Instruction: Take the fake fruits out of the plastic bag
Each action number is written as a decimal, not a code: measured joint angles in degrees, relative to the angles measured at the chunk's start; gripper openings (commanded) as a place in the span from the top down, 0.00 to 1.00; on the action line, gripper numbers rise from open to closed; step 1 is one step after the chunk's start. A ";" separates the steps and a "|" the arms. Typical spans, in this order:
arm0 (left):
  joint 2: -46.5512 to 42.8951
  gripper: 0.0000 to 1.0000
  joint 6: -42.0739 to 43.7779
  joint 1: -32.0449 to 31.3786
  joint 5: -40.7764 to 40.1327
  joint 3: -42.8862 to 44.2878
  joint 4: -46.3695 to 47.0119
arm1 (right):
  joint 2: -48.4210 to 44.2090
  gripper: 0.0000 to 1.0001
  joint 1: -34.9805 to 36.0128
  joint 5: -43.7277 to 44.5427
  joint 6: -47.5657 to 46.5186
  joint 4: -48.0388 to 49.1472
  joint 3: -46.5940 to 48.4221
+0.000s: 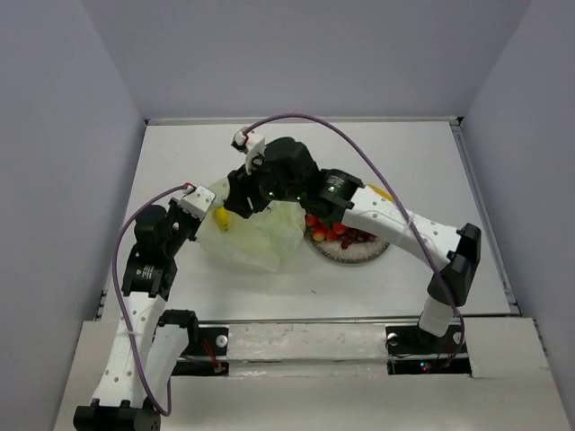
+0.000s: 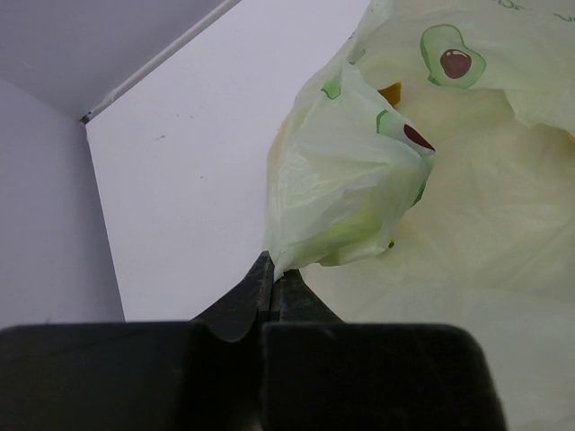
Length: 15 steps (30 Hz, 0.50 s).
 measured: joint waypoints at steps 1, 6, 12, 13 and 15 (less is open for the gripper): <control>0.02 1.00 -0.52 0.00 -0.11 0.00 0.02 | 1.97 0.45 0.55 0.07 0.96 0.83 0.68; 0.07 1.00 -2.99 0.00 -0.39 -0.17 0.33 | 12.90 0.44 1.07 2.27 7.32 2.69 1.22; 0.04 1.00 -5.20 -0.04 -0.52 -1.95 1.66 | 23.98 0.33 1.01 8.48 11.23 5.20 2.27; 0.11 1.00 -5.60 -0.04 -0.61 -2.03 1.73 | 24.57 0.32 1.01 8.85 11.50 5.35 2.60; 0.15 1.00 -6.36 -0.04 -0.66 -2.05 2.03 | 28.63 0.28 1.01 11.02 12.41 5.97 5.88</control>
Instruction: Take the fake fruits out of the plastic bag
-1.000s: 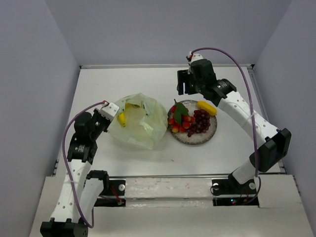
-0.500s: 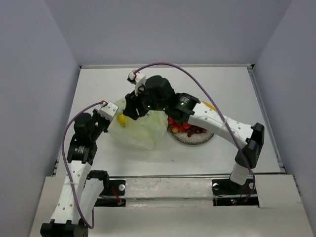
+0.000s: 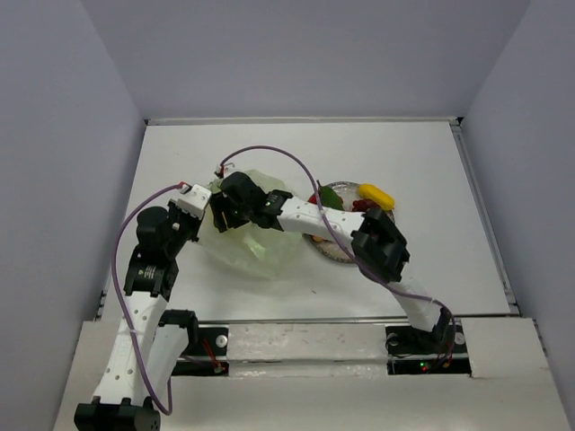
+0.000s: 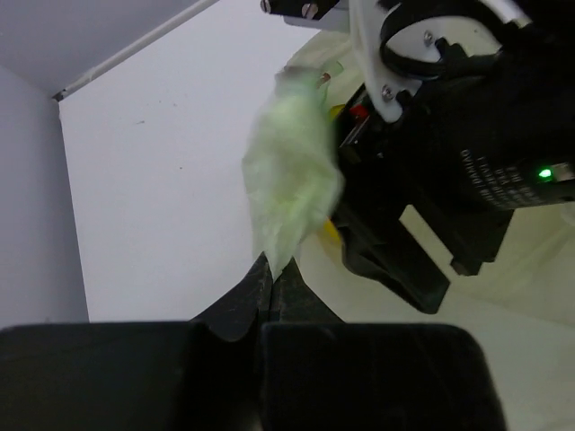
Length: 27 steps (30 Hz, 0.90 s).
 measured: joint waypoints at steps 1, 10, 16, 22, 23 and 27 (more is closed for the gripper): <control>-0.02 1.00 -0.28 -0.02 0.02 0.00 0.37 | 1.77 0.27 0.02 1.46 0.39 0.66 1.49; 0.00 1.00 -1.18 -0.07 0.26 -0.02 2.23 | 12.22 0.21 0.02 13.00 1.07 2.75 10.12; 0.26 1.00 -1.16 -0.07 0.96 -0.24 2.25 | 15.47 0.48 -0.11 13.18 -0.07 5.49 11.28; 0.76 1.00 -1.16 -0.07 0.37 -0.26 2.25 | 16.28 0.87 -0.17 10.80 -1.57 8.92 11.17; 0.85 1.00 -1.16 -0.07 0.11 -0.24 2.27 | 16.06 0.89 -0.17 10.47 -2.12 9.68 10.47; 1.92 1.00 -1.20 -0.04 -1.14 -0.24 2.69 | 10.69 0.89 -0.44 6.47 -5.29 10.21 3.50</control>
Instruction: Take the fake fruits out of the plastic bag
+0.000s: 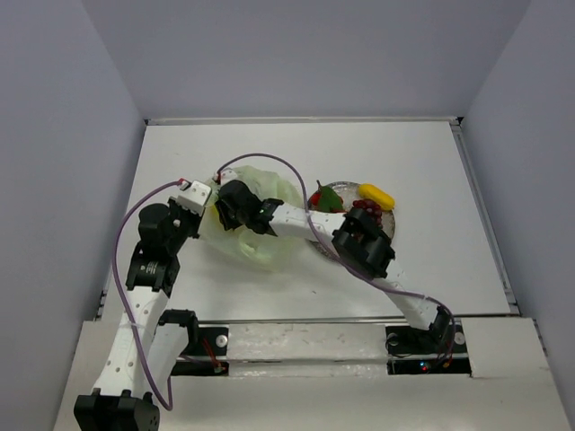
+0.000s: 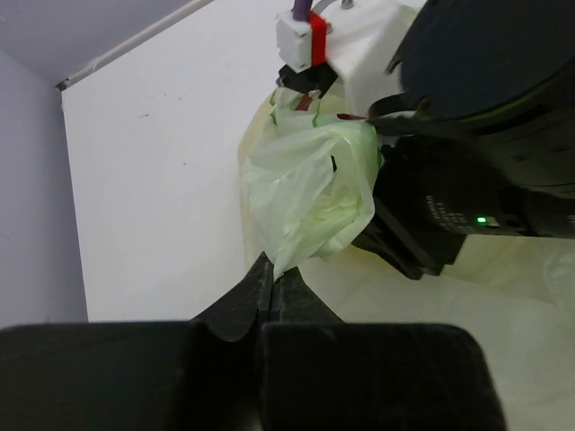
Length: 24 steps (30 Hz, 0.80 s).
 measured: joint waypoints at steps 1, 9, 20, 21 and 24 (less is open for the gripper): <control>0.48 1.00 -0.09 0.00 -0.61 -0.02 0.15 | -0.94 0.89 -0.02 -1.01 -0.28 -0.11 -1.16; 1.81 1.00 -0.39 0.00 -5.66 -0.02 1.73 | -19.34 0.91 -0.09 -15.17 -3.02 -3.85 -9.79; 1.90 1.00 -0.81 0.04 -9.90 0.00 3.43 | -26.18 0.89 -1.22 -32.50 -13.79 -24.63 -5.97; 1.95 1.00 -0.83 0.04 -10.36 0.00 3.43 | -26.21 0.87 -1.38 -33.94 -15.43 -27.08 -5.95; 2.21 1.00 -0.83 0.07 -10.80 0.00 3.48 | -26.29 0.87 -1.92 -37.44 -19.34 -33.68 -5.95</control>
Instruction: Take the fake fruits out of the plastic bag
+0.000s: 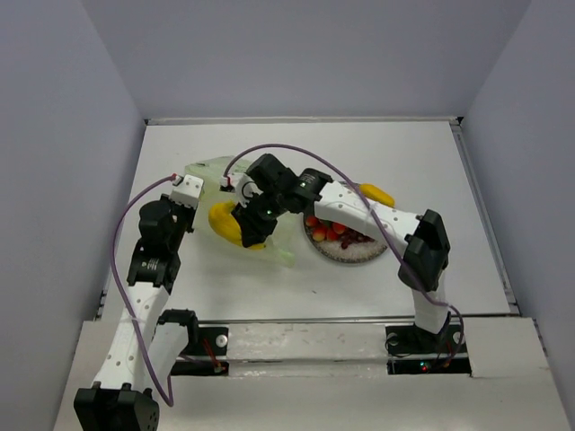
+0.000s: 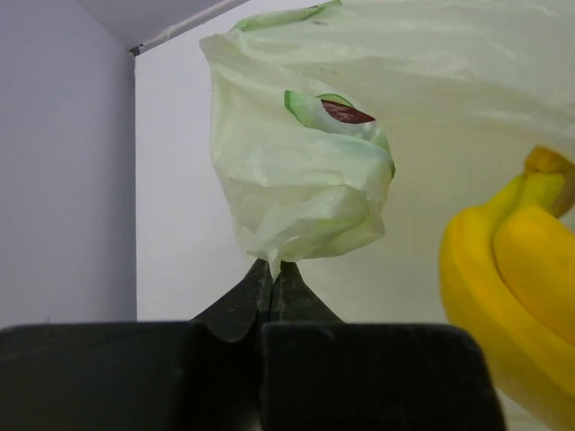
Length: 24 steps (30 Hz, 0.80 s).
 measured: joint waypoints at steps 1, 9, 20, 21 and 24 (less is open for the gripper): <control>0.04 1.00 0.00 0.00 -0.07 0.00 -0.02 | -0.20 0.87 -0.04 -0.92 -1.09 -1.84 0.04; 0.11 1.00 0.02 0.00 -0.22 0.00 0.00 | -5.42 0.96 -0.76 -4.44 -4.39 -7.74 2.69; 0.31 1.00 0.02 0.00 1.20 0.00 -0.02 | -31.28 0.99 -16.83 18.53 10.08 10.40 -11.21; 0.31 1.00 0.02 0.00 1.29 0.00 -0.02 | -32.20 0.99 -19.08 22.12 12.37 10.56 -12.90; 0.31 1.00 0.00 0.00 1.77 -0.02 -0.02 | -33.00 0.99 -23.61 32.44 20.33 9.53 -19.58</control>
